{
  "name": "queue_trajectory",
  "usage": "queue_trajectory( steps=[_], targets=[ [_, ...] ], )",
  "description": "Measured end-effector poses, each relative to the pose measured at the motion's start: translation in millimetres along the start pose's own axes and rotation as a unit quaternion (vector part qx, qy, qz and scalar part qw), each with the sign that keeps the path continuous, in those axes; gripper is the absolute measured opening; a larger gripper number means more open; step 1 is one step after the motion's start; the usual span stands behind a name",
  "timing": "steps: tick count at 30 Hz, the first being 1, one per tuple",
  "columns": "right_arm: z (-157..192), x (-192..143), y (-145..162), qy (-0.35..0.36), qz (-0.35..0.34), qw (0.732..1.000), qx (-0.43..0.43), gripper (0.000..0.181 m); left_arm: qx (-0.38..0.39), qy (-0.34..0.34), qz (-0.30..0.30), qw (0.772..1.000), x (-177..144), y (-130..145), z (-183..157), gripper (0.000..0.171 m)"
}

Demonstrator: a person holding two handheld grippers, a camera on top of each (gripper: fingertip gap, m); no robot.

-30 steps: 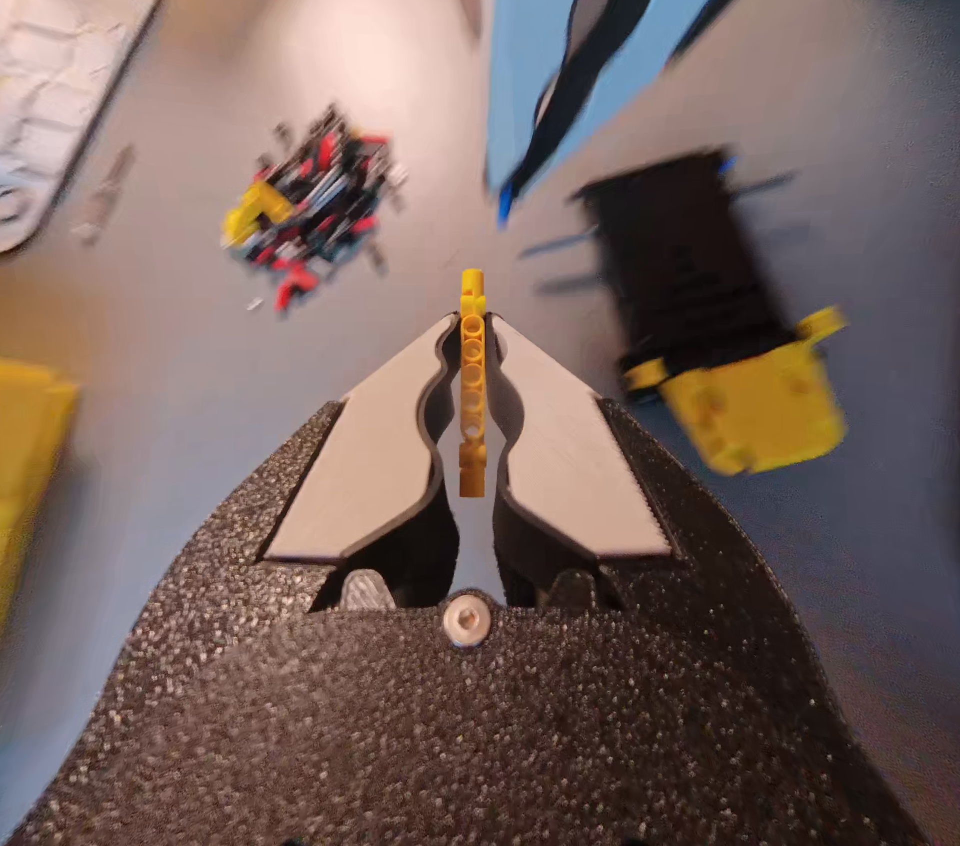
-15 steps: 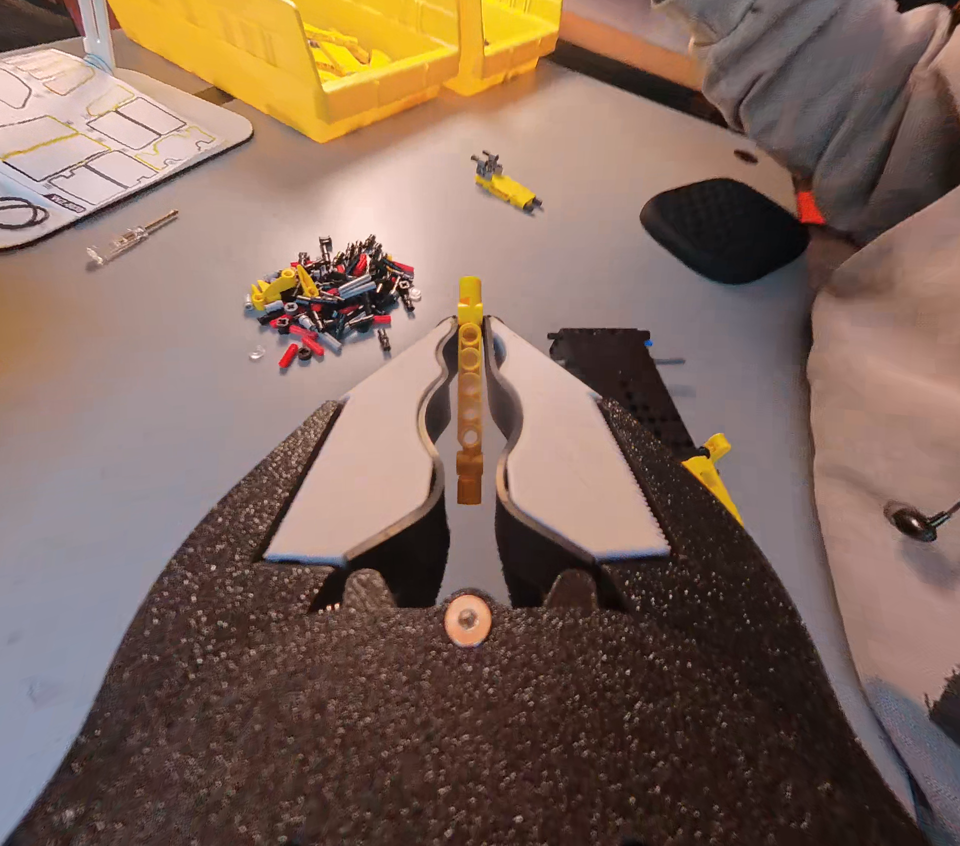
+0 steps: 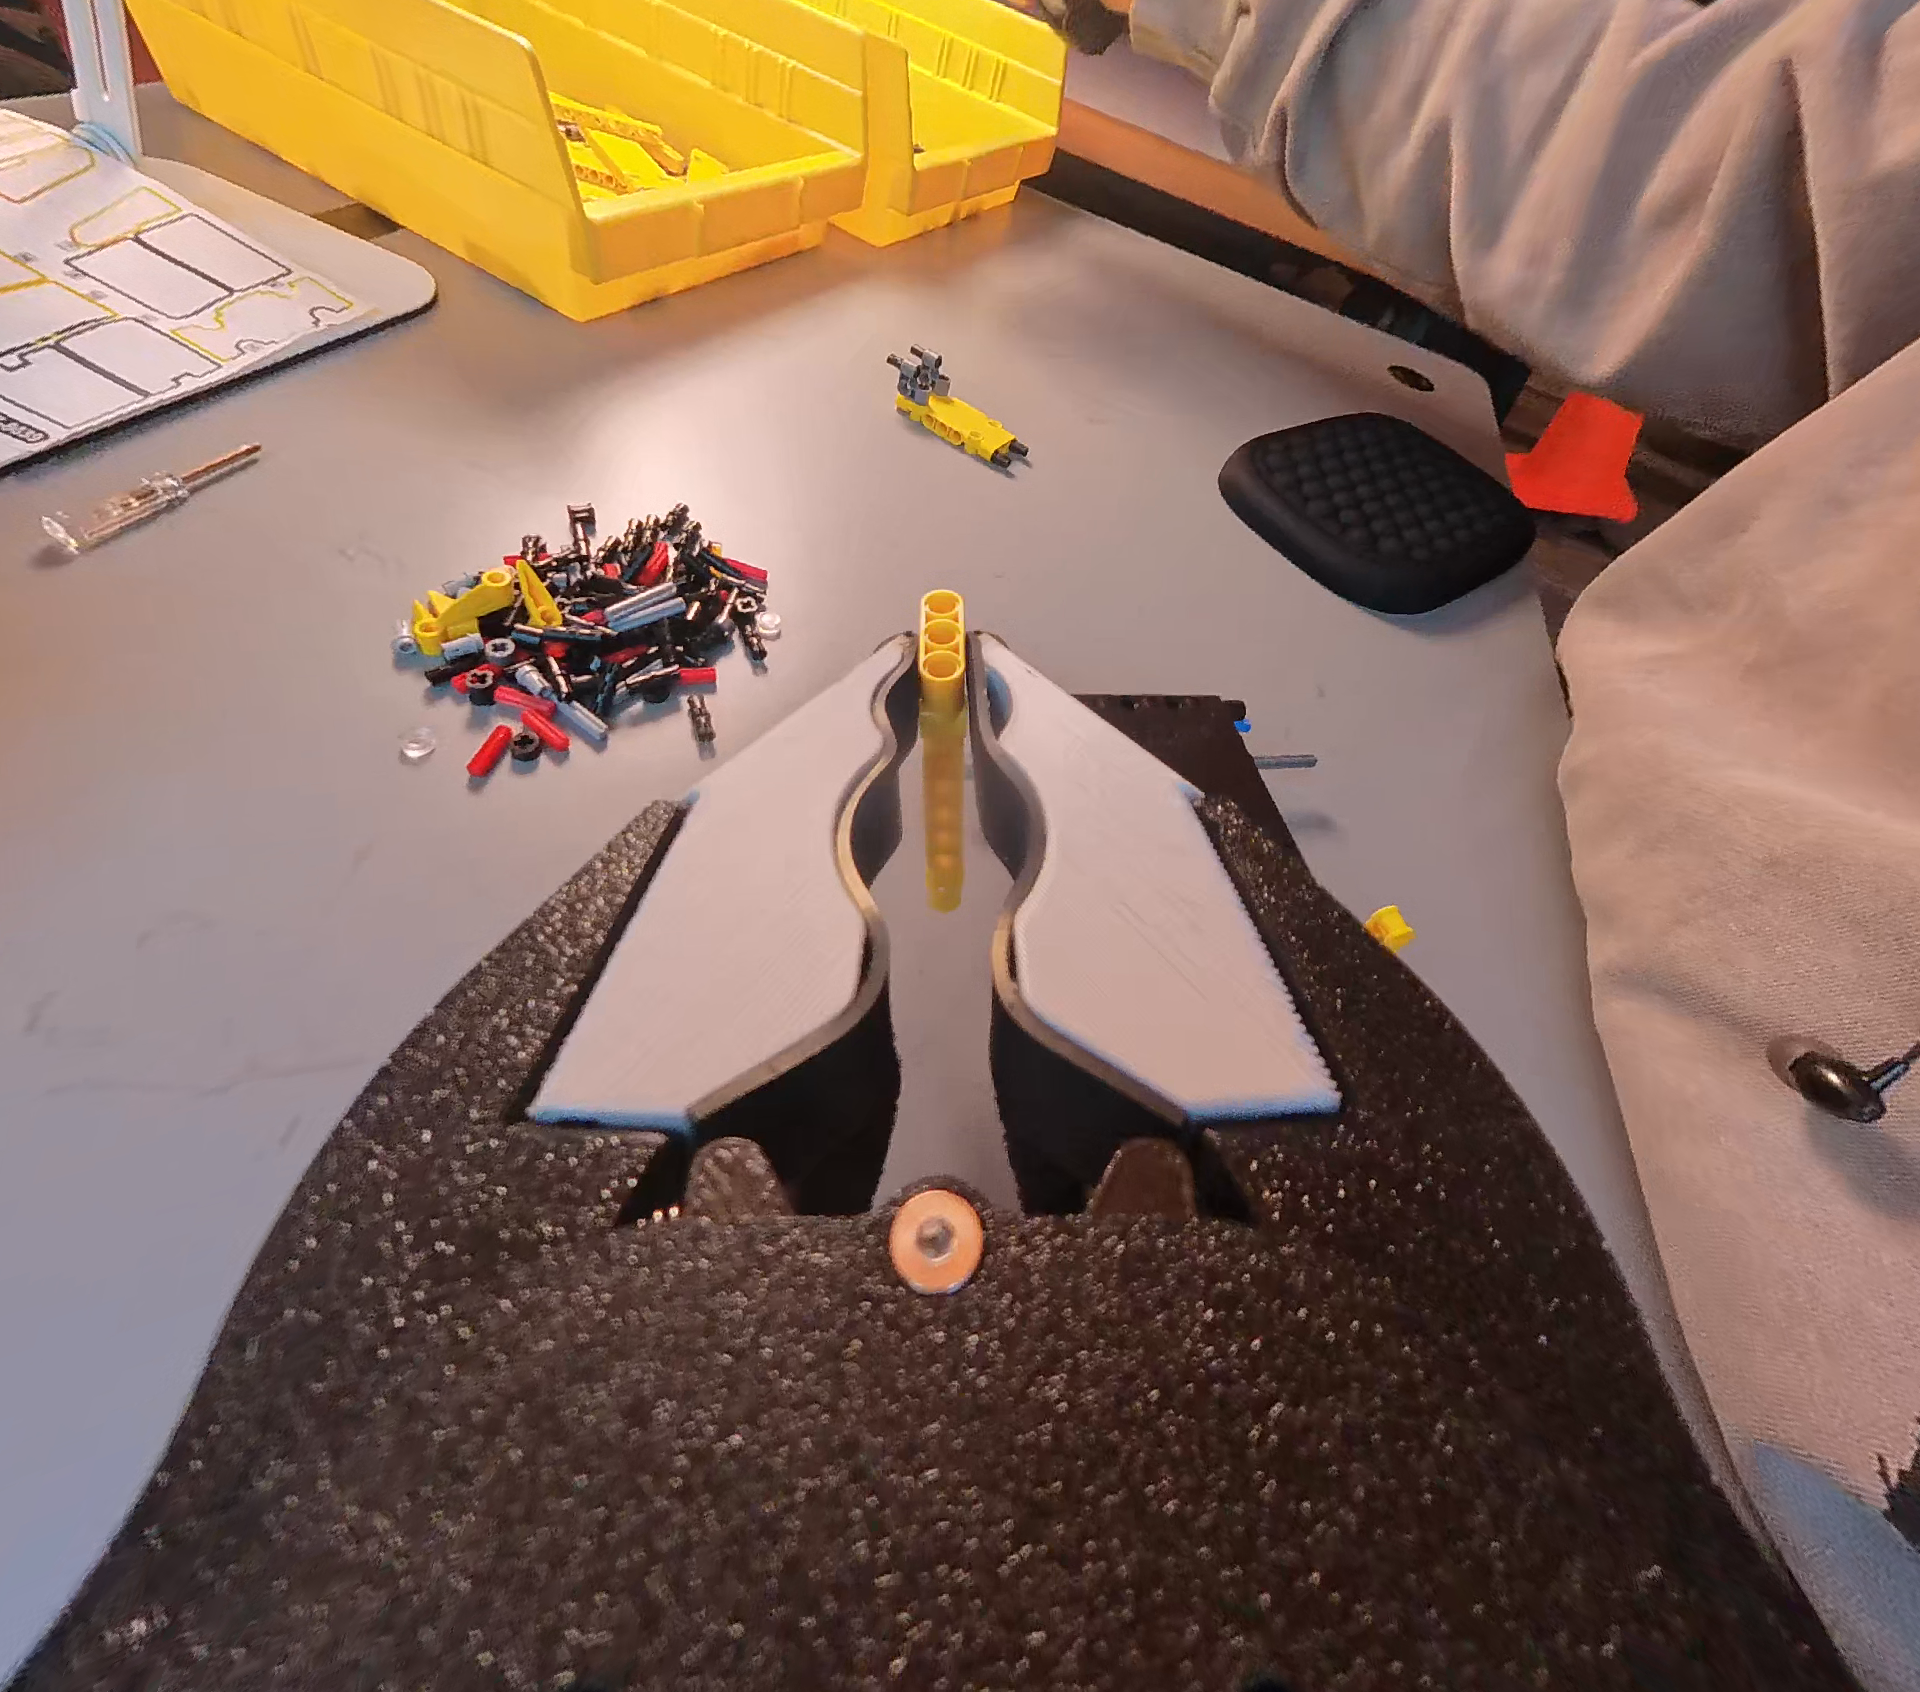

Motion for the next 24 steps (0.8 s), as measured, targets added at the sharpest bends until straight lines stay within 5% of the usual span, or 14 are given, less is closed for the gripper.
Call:
queue_trajectory(
  steps=[3,5,9,12,16,20,24],
  targets=[
    [42.0,-16.4,-16.3,-0.063,-0.050,0.997,-0.006,0.103,-0.019,0.018,-0.023,0.999,0.7,-3.9,0.9,0.007],
    [81.1,-33.1,-26.6,-0.104,-0.089,0.990,-0.038,0.101,-0.033,0.035,-0.040,0.998,1.4,-5.8,0.8,0.007],
    [185.0,-71.6,-41.0,-0.246,-0.150,0.955,-0.065,0.074,-0.063,0.067,-0.086,0.992,0.5,-9.9,-0.9,0.007],
    [275.7,-100.3,-38.9,-0.360,-0.181,0.909,-0.103,0.036,-0.083,0.086,-0.113,0.986,-0.4,-13.2,-2.5,0.007],
    [378.8,-119.2,-24.8,-0.469,-0.166,0.859,-0.123,0.040,-0.088,0.114,-0.143,0.979,-1.3,-17.4,-8.8,0.007],
    [433.7,-129.1,-23.1,-0.534,-0.172,0.820,-0.113,0.038,-0.043,0.165,-0.174,0.970,-5.1,-21.4,-24.1,0.007],
    [449.2,-139.5,-31.0,-0.530,-0.199,0.813,-0.134,0.012,0.010,0.172,-0.175,0.969,-7.2,-20.4,-33.3,0.007]
  ],
)
Point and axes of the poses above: each gripper's, where its closed fingertips meet, x out along the fingers, y out of its underside, z = x × y across the jaws, the point moved 7 cm from there along -x, back along the fingers, and after that the axes turned 1 degree about y, right-handed, at the moved point
